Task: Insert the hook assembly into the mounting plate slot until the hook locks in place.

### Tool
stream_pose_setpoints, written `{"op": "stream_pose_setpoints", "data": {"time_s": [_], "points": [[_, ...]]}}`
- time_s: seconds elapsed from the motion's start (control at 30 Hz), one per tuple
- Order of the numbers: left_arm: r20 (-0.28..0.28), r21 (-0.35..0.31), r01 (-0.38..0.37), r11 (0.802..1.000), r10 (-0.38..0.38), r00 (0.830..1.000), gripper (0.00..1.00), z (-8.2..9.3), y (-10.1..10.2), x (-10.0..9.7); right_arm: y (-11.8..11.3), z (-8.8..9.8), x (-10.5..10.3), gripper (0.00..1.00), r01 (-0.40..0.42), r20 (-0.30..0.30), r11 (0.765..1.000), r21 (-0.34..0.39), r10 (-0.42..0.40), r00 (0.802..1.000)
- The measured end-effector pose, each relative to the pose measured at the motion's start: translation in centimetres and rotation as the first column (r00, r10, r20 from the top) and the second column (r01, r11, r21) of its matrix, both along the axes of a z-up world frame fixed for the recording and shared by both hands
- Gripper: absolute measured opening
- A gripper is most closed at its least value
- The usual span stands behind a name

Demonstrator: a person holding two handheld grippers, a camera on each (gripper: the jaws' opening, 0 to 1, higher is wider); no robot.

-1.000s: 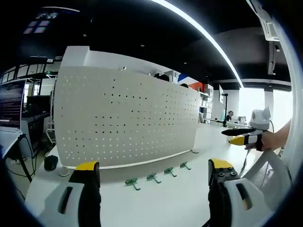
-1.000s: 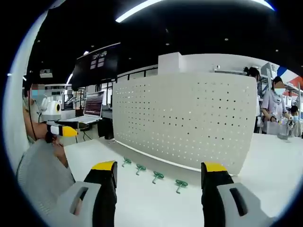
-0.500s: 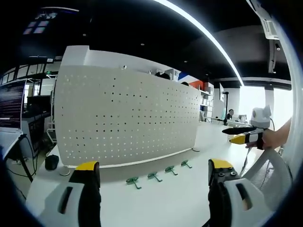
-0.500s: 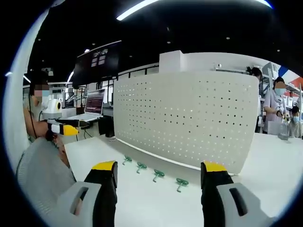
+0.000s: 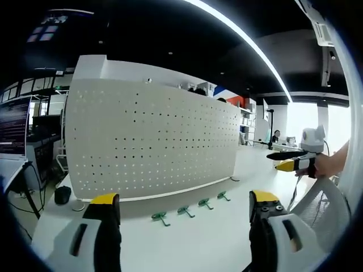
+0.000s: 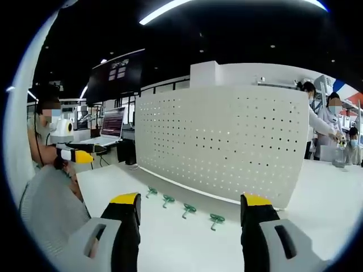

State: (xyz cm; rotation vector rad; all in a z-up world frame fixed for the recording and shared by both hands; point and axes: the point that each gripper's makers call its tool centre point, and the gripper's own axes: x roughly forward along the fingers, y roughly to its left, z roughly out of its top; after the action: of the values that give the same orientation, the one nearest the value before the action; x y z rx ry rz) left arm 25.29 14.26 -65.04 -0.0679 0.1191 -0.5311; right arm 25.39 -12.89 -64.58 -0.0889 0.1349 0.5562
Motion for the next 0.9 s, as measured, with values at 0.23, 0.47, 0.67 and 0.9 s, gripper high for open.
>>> {"op": "stream_pose_setpoints", "data": {"time_s": [0.23, 0.47, 0.67, 0.9], "points": [[-0.004, 0.0, 0.001, 1.0, -0.001, 1.0, 0.97, -0.02, -0.01, -0.02, 0.05, 0.04, -0.02, 0.7, -0.003, 0.003, 1.0, 0.001, 0.003, 1.0], [-0.004, 0.0, 0.002, 1.0, -0.002, 1.0, 0.96, -0.05, -0.02, -0.04, 0.02, 0.0, -0.02, 0.7, -0.002, 0.001, 1.0, 0.001, 0.002, 1.0], [-0.005, 0.004, 0.004, 1.0, -0.004, 1.0, 0.96, -0.13, -0.03, -0.06, -0.05, 0.04, -0.01, 0.69, 0.0, 0.002, 1.0, 0.005, 0.0, 1.0], [-0.009, 0.008, 0.006, 1.0, -0.006, 1.0, 0.95, -0.05, -0.1, -0.02, -0.1, 0.03, 0.03, 0.69, 0.003, -0.009, 1.0, 0.007, -0.003, 1.0]]}}
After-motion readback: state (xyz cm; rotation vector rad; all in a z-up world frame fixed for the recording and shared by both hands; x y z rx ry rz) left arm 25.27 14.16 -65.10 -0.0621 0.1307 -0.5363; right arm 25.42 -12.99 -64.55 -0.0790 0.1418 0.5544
